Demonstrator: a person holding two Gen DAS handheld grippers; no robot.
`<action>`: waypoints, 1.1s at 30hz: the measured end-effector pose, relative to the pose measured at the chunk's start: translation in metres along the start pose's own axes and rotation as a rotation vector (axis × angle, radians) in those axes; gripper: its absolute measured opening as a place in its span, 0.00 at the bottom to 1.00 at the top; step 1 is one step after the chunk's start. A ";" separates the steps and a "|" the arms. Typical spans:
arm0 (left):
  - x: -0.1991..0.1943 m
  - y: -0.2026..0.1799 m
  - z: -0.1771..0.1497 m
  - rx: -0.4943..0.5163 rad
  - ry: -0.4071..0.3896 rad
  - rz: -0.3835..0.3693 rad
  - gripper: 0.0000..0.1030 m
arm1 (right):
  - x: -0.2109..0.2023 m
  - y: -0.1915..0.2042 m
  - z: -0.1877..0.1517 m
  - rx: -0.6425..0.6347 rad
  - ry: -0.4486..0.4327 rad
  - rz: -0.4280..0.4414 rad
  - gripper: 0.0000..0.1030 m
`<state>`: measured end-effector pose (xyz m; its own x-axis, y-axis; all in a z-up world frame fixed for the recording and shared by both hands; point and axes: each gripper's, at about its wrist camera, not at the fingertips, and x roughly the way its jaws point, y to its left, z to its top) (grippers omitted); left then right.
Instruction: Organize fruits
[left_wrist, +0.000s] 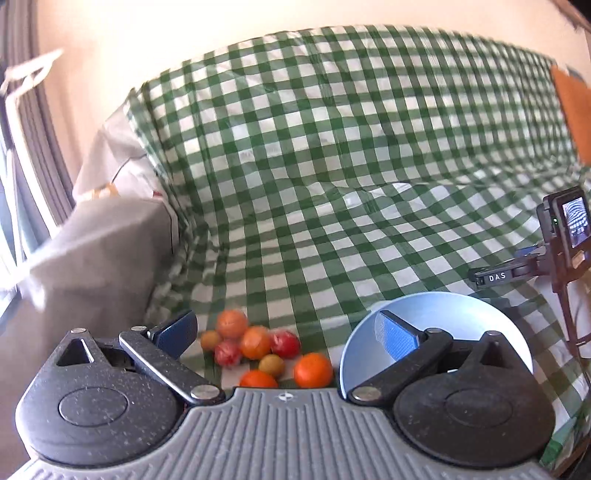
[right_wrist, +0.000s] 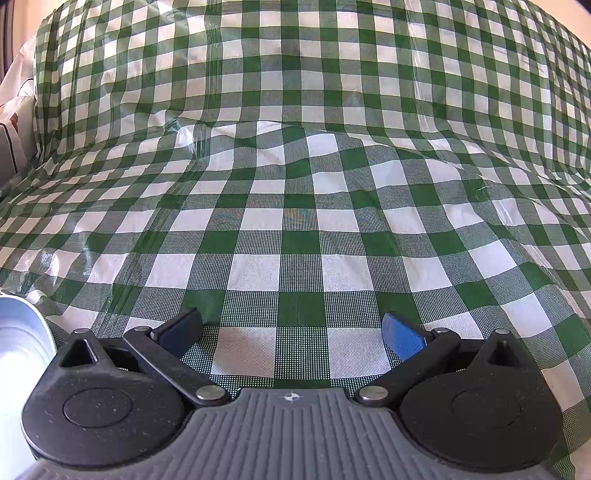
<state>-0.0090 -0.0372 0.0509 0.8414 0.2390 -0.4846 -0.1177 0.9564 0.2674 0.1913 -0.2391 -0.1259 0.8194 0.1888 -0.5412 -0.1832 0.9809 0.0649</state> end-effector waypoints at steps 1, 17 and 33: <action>0.001 -0.006 0.005 0.017 0.004 0.004 1.00 | 0.000 0.000 0.000 0.000 0.000 0.000 1.00; 0.006 -0.046 0.030 0.063 -0.010 -0.017 1.00 | 0.000 0.000 0.000 -0.001 0.000 0.000 1.00; -0.055 0.092 -0.018 -0.165 -0.211 0.070 1.00 | 0.000 0.000 0.000 -0.001 0.000 0.000 1.00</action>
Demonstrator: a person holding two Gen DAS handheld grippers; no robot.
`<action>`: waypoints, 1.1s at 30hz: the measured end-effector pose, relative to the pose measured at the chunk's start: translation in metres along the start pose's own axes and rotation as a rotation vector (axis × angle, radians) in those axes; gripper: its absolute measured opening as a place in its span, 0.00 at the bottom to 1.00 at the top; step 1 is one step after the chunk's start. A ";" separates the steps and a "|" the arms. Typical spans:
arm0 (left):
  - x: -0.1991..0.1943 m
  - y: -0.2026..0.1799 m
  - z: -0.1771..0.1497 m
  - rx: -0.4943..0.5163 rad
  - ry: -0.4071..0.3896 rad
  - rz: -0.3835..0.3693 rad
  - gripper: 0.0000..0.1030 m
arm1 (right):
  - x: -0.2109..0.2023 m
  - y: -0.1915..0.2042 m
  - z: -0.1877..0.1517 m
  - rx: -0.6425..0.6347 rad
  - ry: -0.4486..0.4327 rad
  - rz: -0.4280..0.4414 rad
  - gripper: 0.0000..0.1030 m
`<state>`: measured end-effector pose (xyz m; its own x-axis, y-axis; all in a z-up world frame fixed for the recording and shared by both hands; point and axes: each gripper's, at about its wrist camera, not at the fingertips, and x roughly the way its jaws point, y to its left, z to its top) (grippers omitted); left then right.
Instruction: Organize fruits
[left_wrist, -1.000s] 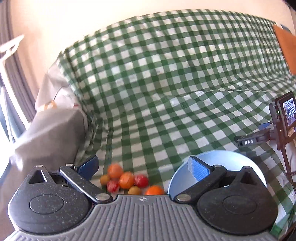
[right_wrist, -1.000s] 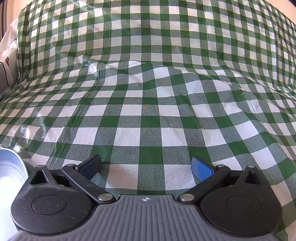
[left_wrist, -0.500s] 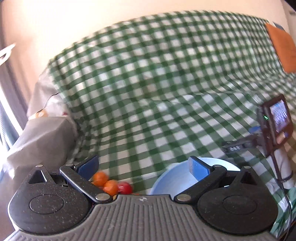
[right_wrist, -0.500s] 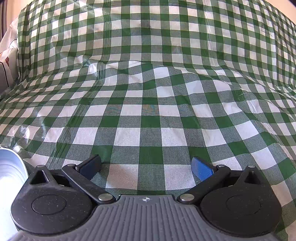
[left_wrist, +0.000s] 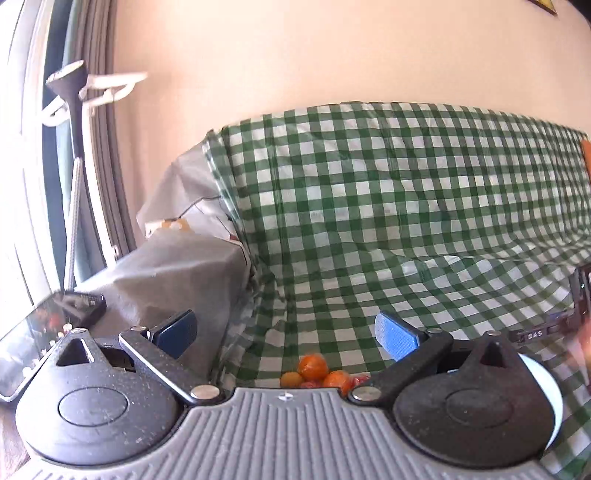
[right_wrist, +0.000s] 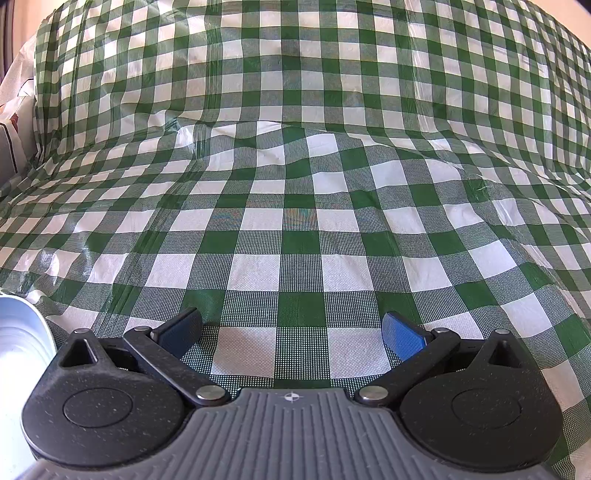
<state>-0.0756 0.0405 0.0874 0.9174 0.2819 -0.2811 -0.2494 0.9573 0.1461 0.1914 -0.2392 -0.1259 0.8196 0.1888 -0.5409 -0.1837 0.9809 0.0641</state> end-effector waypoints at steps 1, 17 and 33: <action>-0.003 0.002 0.001 -0.004 -0.010 -0.013 1.00 | 0.000 0.000 0.000 0.000 0.000 0.000 1.00; 0.023 0.021 -0.003 -0.099 0.166 -0.109 1.00 | 0.000 0.000 0.000 0.000 0.000 0.000 1.00; 0.019 -0.045 -0.030 0.023 0.235 -0.292 1.00 | -0.046 0.001 0.018 0.124 0.092 -0.179 0.99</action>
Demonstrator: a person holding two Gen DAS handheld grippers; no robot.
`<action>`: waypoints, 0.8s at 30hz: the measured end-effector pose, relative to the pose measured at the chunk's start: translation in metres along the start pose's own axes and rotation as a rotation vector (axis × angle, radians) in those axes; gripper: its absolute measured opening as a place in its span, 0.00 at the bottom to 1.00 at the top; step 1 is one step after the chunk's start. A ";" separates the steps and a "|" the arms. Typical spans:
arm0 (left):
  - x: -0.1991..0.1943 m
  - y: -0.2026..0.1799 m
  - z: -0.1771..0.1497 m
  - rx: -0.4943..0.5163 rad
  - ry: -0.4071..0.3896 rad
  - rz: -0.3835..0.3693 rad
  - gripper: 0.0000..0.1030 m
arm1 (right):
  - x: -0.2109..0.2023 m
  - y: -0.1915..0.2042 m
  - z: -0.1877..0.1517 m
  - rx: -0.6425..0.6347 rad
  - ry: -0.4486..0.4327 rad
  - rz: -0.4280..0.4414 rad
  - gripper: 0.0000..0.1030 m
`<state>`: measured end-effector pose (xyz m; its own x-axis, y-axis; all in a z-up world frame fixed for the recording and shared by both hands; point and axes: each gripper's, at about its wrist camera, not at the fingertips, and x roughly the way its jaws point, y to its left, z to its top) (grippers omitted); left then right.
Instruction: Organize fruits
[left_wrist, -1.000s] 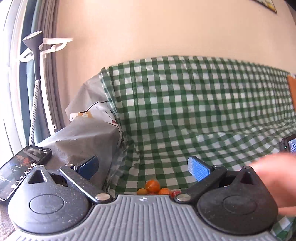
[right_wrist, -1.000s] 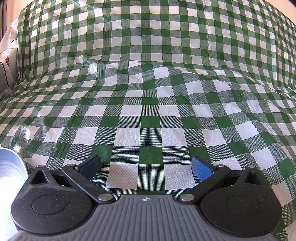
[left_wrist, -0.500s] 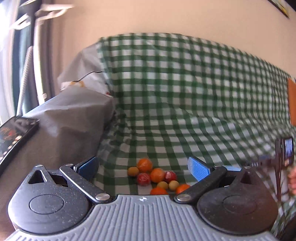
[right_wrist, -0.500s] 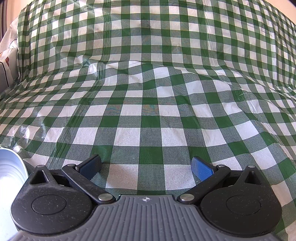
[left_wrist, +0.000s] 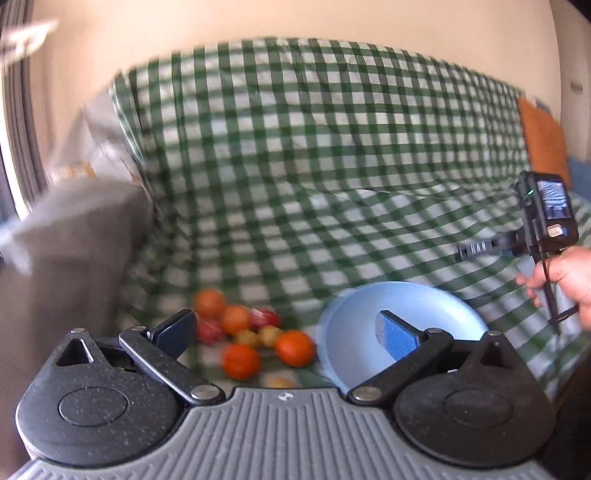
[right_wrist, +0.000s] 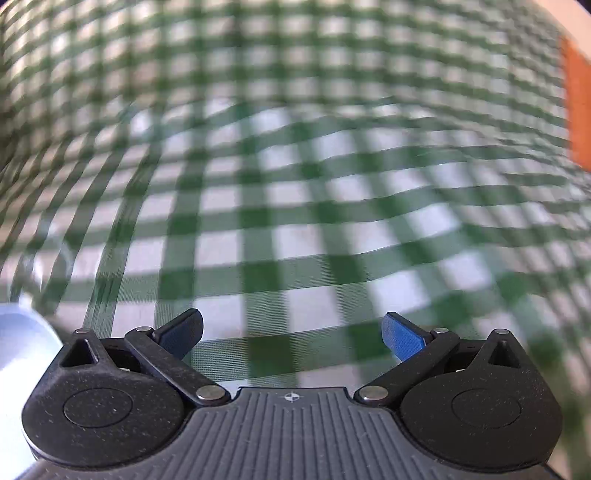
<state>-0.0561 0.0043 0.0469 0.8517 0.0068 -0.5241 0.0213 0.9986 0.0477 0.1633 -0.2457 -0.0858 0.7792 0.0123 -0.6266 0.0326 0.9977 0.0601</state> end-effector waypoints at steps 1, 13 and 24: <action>0.002 0.000 -0.003 -0.018 0.017 -0.021 1.00 | -0.017 0.000 0.003 0.008 -0.050 -0.011 0.99; -0.002 -0.016 -0.012 -0.008 0.048 -0.084 1.00 | -0.182 0.049 -0.060 0.092 -0.265 0.176 1.00; -0.008 -0.018 -0.015 -0.007 0.052 -0.078 1.00 | -0.116 0.060 -0.104 0.090 0.135 0.088 0.51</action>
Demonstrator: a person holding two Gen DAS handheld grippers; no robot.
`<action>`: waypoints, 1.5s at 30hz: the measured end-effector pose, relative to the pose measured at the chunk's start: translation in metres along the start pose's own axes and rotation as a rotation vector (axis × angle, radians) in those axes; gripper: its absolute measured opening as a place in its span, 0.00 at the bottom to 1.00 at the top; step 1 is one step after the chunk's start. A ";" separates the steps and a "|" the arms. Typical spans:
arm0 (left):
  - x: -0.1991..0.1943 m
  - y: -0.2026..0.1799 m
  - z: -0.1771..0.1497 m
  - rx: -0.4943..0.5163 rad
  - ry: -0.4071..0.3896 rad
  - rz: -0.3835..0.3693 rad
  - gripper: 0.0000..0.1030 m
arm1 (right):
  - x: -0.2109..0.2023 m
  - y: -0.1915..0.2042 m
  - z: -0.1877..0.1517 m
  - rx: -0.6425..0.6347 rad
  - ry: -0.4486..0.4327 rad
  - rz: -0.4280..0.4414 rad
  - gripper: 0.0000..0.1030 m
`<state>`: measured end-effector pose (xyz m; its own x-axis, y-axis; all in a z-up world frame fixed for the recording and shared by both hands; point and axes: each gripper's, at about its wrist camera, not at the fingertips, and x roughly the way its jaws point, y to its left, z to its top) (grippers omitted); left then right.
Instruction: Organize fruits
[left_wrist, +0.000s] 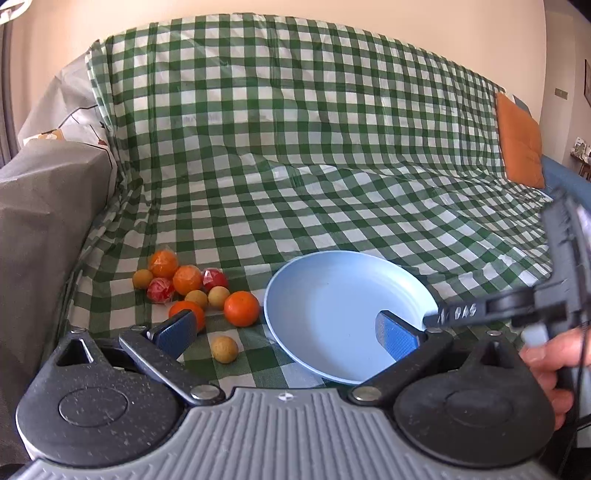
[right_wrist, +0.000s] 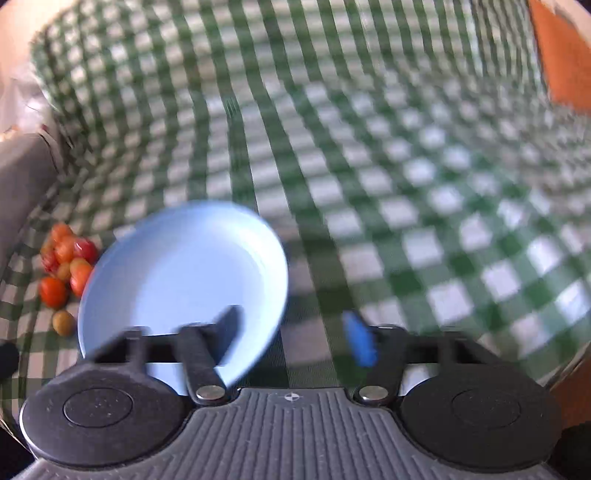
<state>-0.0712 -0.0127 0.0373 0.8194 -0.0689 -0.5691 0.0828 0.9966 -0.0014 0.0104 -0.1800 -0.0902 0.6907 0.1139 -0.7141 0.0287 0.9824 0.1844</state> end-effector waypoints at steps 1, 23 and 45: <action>0.000 0.001 0.000 -0.002 -0.001 0.003 1.00 | 0.007 -0.001 -0.003 0.020 0.033 0.014 0.50; 0.012 -0.010 -0.004 0.025 0.016 -0.015 0.92 | -0.007 -0.011 0.003 0.029 0.015 -0.039 0.43; 0.003 -0.003 0.003 -0.031 0.000 -0.093 0.40 | -0.045 -0.012 0.013 0.009 -0.170 -0.111 0.51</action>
<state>-0.0676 -0.0163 0.0383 0.8088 -0.1614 -0.5655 0.1409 0.9868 -0.0801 -0.0117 -0.1990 -0.0518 0.7946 -0.0227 -0.6067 0.1175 0.9861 0.1171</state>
